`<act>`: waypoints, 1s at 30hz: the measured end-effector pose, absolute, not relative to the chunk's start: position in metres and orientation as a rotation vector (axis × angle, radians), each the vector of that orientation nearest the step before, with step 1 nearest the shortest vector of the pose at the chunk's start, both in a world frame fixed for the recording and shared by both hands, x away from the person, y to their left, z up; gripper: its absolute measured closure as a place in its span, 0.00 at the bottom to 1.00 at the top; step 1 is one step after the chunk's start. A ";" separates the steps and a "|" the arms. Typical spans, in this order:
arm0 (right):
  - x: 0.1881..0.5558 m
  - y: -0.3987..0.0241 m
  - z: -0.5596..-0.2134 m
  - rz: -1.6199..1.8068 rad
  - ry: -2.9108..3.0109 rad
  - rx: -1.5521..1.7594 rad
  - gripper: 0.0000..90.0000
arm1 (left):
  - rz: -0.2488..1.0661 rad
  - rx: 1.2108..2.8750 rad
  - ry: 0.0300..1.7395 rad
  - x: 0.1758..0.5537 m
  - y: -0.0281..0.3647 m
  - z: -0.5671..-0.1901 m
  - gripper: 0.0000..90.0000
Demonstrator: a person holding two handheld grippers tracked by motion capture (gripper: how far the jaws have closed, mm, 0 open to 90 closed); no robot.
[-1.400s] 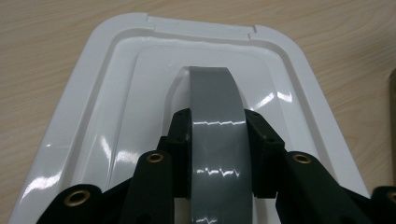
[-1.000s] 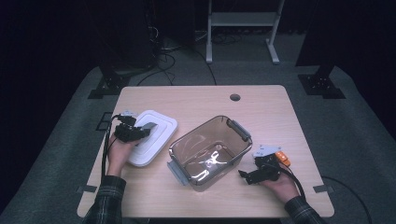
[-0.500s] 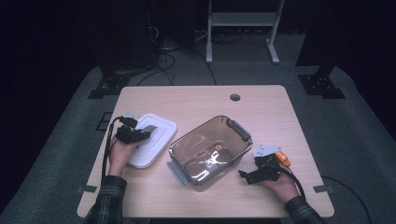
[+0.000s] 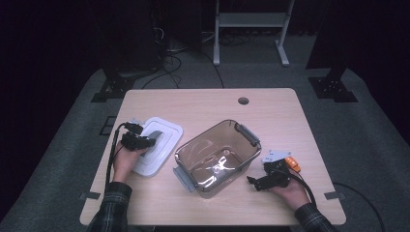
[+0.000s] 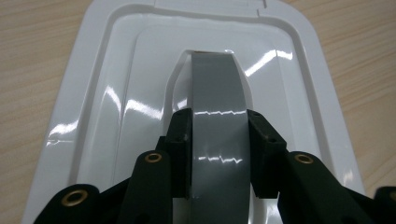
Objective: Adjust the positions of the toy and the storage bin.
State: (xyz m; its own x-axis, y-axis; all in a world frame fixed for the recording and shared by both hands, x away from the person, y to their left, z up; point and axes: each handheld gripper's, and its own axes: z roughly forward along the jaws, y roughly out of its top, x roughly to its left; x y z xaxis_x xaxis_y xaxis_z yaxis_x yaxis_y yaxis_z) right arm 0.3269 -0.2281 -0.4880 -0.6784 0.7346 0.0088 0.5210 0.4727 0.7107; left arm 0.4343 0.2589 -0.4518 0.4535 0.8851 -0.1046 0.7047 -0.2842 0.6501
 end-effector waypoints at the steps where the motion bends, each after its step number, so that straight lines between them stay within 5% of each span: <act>1: 0.327 -0.228 -0.488 1.018 2.426 1.067 0.00 | 0.370 2.068 1.328 0.434 0.259 -0.451 0.69; 19: 0.327 -0.228 -0.488 1.018 2.426 1.068 0.00 | 0.362 2.071 1.275 0.422 0.259 -0.435 0.24; 30: 0.327 -0.228 -0.488 1.018 2.426 1.068 0.00 | 0.348 2.089 1.193 0.398 0.254 -0.428 0.09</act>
